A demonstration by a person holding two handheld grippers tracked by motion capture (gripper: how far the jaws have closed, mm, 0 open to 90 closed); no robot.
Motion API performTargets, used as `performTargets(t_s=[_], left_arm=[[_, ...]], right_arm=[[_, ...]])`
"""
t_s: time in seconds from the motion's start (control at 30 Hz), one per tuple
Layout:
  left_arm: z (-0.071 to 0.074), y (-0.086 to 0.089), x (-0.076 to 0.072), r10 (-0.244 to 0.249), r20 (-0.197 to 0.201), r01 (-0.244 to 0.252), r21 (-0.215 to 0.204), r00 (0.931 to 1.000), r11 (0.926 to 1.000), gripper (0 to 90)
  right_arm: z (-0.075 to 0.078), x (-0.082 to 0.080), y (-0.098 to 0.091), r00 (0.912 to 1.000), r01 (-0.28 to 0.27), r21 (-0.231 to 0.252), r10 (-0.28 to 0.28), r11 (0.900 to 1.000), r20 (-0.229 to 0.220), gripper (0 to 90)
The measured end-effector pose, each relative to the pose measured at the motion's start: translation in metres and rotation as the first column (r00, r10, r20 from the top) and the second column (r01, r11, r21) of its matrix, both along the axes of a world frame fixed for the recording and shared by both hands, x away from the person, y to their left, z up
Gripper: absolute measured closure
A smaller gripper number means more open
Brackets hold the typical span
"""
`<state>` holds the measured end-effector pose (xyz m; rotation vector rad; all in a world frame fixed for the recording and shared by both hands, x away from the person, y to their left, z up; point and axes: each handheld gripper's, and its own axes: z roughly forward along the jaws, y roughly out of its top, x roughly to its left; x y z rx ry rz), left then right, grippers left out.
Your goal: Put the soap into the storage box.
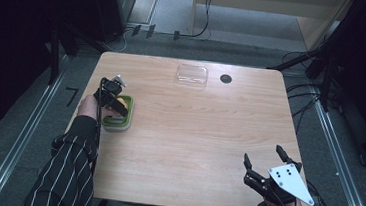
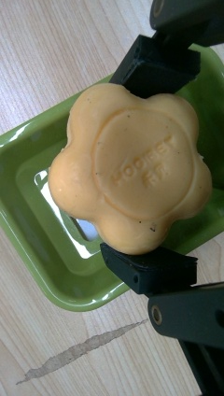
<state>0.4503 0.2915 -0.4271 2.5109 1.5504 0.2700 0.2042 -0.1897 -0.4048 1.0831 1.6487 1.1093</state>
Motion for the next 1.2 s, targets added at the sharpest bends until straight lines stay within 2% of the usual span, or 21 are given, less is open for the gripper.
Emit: performTargets(t_s=[0.27,0.57,0.67,0.97,1.03,1.13,1.2], left_arm=[[-0.004,0.002,0.001,-0.01,-0.015,0.011,0.01,0.9998,0.9999,27.5],[-0.002,0.003,0.0,-0.019,0.004,0.019,0.001,0.9998,0.9998,27.0],[0.001,0.003,0.0,-0.024,0.023,0.024,-0.001,0.9994,0.9997,26.2],[0.01,0.003,-0.005,-0.004,0.032,0.004,0.0,0.9995,1.0,13.5],[0.013,0.003,-0.007,-0.006,0.037,0.006,-0.006,0.9993,1.0,13.6],[0.016,0.0,-0.012,-0.005,0.035,0.005,0.006,0.9994,1.0,12.9],[0.017,-0.002,-0.015,-0.013,0.019,0.013,0.019,0.9997,0.9997,10.4]], right_arm=[[0.0,0.0,0.0,1.0,0.002,0.001,-0.002,1.0,0.001,13.3],[0.0,0.0,0.0,1.0,0.0,0.0,0.0,1.0,0.0,13.3],[0.0,0.0,0.0,1.0,0.001,0.004,-0.001,1.0,0.0,13.3],[0.0,0.0,0.0,1.0,0.002,0.005,-0.002,1.0,0.002,13.3],[0.0,0.0,0.0,1.0,0.001,0.003,-0.001,1.0,0.001,13.3],[0.0,0.0,0.0,1.0,0.002,0.003,-0.002,1.0,0.0,13.3],[0.0,0.0,0.0,1.0,0.002,0.004,-0.002,1.0,0.001,13.3]])
